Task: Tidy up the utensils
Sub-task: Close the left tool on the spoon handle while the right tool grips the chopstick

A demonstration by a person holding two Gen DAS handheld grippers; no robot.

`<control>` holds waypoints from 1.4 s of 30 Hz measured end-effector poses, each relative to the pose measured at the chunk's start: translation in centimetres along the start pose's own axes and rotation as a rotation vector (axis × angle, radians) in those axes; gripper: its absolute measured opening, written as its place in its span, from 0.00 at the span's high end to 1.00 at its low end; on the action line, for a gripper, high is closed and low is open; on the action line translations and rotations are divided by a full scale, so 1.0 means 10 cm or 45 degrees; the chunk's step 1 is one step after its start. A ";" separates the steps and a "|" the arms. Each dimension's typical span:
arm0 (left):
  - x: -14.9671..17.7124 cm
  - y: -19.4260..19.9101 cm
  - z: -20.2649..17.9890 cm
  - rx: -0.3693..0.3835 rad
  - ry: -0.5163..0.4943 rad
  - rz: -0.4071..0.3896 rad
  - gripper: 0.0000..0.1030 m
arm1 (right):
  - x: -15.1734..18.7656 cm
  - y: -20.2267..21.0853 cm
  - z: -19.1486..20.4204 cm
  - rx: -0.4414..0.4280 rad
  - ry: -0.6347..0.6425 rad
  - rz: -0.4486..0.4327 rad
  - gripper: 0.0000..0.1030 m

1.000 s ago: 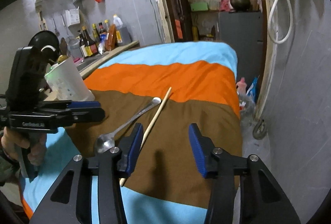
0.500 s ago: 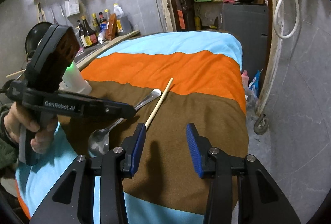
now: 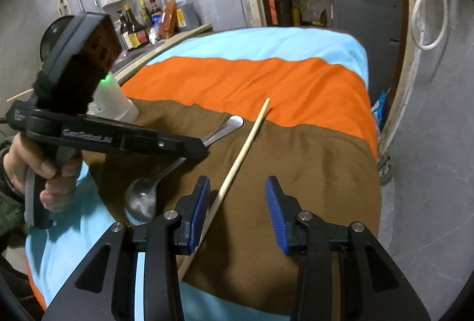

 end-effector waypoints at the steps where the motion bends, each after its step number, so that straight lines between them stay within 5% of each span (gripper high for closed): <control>1: 0.01 0.02 0.01 -0.004 0.002 -0.003 0.95 | -0.03 -0.02 0.01 0.008 0.008 0.006 0.65; 9: 0.13 0.17 0.11 -0.037 0.005 -0.016 0.94 | -0.31 -0.27 0.05 0.098 0.084 0.113 0.76; 18: 0.04 0.07 0.11 -0.005 0.016 0.060 0.91 | -0.59 -0.45 -0.16 -0.038 0.019 0.250 0.77; 27: -0.01 0.02 0.18 0.054 0.071 0.099 0.94 | -0.60 -0.41 -0.31 -0.097 -0.149 0.245 0.96; 35: 0.26 0.31 0.02 0.074 -0.011 -0.132 0.99 | -0.31 -0.11 -0.30 -0.211 -0.263 0.008 0.97; 42: 0.62 0.77 -0.22 0.045 -0.139 -0.440 1.00 | -0.17 0.40 0.05 -0.235 -0.155 -0.369 0.97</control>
Point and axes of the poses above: each gripper's, at about its wrist camera, not at the fingertips, and y roughly against the way its jaws point, z to its left, x to its underside, the point moved 1 cm from there along -y, roughly the way its jaws point, and after that the axes turned 7 degrees about z, right-handed, at the moved point
